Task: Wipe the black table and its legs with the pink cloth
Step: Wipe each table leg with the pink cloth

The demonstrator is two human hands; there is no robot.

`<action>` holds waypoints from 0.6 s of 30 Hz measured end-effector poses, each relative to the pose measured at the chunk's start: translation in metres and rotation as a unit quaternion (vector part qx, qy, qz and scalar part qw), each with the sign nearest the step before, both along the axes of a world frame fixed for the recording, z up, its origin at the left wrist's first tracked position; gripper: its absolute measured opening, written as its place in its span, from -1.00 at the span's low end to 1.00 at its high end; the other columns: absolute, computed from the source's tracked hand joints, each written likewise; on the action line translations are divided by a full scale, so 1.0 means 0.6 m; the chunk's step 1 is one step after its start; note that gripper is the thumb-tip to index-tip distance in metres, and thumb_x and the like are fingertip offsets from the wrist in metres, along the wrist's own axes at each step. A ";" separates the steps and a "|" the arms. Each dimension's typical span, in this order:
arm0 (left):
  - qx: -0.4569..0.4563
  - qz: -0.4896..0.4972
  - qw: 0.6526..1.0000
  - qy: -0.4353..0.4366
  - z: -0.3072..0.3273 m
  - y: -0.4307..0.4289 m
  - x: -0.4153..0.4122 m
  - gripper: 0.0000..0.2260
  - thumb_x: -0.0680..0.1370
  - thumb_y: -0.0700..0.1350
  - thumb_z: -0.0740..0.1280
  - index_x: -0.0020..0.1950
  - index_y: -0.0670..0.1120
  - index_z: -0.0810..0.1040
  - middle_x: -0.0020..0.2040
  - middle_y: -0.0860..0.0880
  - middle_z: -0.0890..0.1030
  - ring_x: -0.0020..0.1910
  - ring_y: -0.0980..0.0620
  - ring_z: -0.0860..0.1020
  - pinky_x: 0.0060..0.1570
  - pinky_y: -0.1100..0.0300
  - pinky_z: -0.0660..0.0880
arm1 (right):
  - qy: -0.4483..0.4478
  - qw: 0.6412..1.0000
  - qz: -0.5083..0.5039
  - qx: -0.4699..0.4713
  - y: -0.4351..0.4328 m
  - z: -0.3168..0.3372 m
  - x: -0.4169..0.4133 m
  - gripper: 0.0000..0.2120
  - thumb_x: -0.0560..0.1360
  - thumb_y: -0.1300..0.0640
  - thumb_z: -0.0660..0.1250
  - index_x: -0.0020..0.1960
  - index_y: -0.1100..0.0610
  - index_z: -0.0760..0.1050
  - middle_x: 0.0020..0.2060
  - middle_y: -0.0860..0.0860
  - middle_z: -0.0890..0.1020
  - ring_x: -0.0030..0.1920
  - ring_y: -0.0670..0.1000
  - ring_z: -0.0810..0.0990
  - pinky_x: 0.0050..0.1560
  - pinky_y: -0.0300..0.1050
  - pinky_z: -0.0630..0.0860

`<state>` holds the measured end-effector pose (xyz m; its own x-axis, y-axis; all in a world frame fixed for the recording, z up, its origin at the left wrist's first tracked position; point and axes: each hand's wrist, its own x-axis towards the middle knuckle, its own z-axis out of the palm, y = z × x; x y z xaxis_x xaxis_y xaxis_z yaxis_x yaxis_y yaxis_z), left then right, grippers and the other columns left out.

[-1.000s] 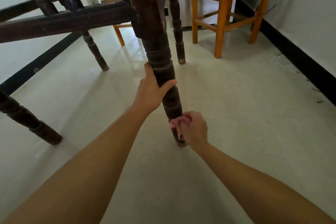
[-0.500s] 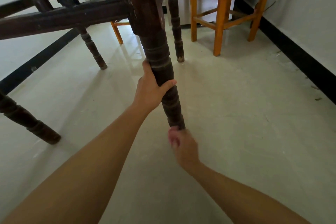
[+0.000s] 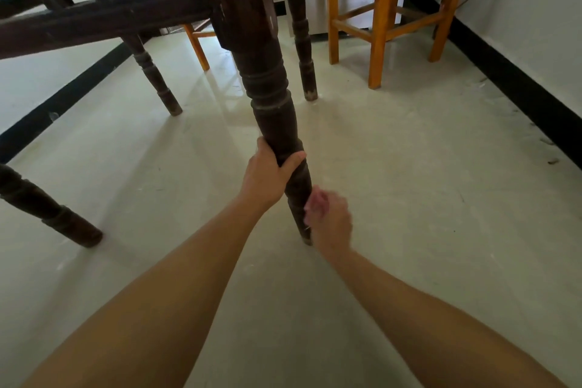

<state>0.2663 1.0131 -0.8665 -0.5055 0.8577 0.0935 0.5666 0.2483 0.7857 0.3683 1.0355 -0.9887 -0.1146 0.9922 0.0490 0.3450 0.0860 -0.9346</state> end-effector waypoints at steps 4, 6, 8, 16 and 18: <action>0.010 -0.016 1.000 0.014 -0.008 0.003 -0.005 -0.50 0.53 0.05 0.36 0.35 -0.09 0.26 0.17 -0.01 0.53 0.05 0.03 0.50 0.02 0.18 0.43 | -0.096 0.983 0.153 -0.042 -0.074 -0.071 -0.026 -0.94 0.57 0.14 0.31 0.03 0.02 0.47 -0.02 -0.07 0.50 -0.11 -0.13 0.55 -0.06 -0.27 0.53; 0.011 -0.021 0.999 0.031 -0.015 0.002 -0.006 -0.49 0.51 0.05 0.38 0.34 -0.08 0.26 0.12 0.02 0.52 0.01 0.06 0.49 0.01 0.17 0.45 | -0.086 0.989 0.108 -0.057 -0.057 -0.084 -0.014 -0.92 0.56 0.09 0.32 0.05 0.03 0.49 0.01 -0.02 0.53 -0.12 -0.06 0.60 -0.03 -0.11 0.60; 0.011 -0.019 0.999 0.038 -0.028 0.000 -0.004 -0.49 0.50 0.04 0.41 0.32 -0.07 0.25 0.14 -0.01 0.53 0.02 0.06 0.50 0.03 0.15 0.48 | -0.038 0.996 0.045 -0.060 -0.021 -0.082 -0.002 -0.95 0.54 0.11 0.33 -0.03 0.02 0.46 -0.05 -0.02 0.56 -0.21 -0.10 0.58 -0.19 -0.17 0.57; 0.022 -0.022 0.999 0.043 -0.038 0.002 -0.005 -0.50 0.50 0.02 0.40 0.32 -0.05 0.23 0.18 -0.05 0.53 0.13 -0.03 0.55 0.09 0.09 0.49 | 0.027 0.994 -0.100 -0.045 0.020 -0.051 -0.003 -0.93 0.61 0.07 0.23 0.07 0.05 0.39 0.02 -0.05 0.41 -0.10 -0.05 0.54 -0.21 -0.28 0.49; 0.024 -0.023 0.998 0.047 -0.041 0.002 -0.005 -0.51 0.50 0.02 0.41 0.30 -0.04 0.24 0.16 -0.03 0.54 0.10 -0.01 0.56 0.10 0.07 0.52 | 0.014 0.999 -0.041 -0.010 -0.025 -0.073 -0.021 -0.96 0.58 0.11 0.27 0.00 0.02 0.40 -0.02 -0.04 0.44 -0.16 -0.06 0.56 -0.22 -0.26 0.53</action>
<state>0.2632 1.0141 -0.8909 -0.4530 0.8732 0.1798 0.6482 0.1841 0.7388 0.3558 1.0207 -1.0326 -0.0317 0.9990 0.0320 0.3248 0.0406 -0.9449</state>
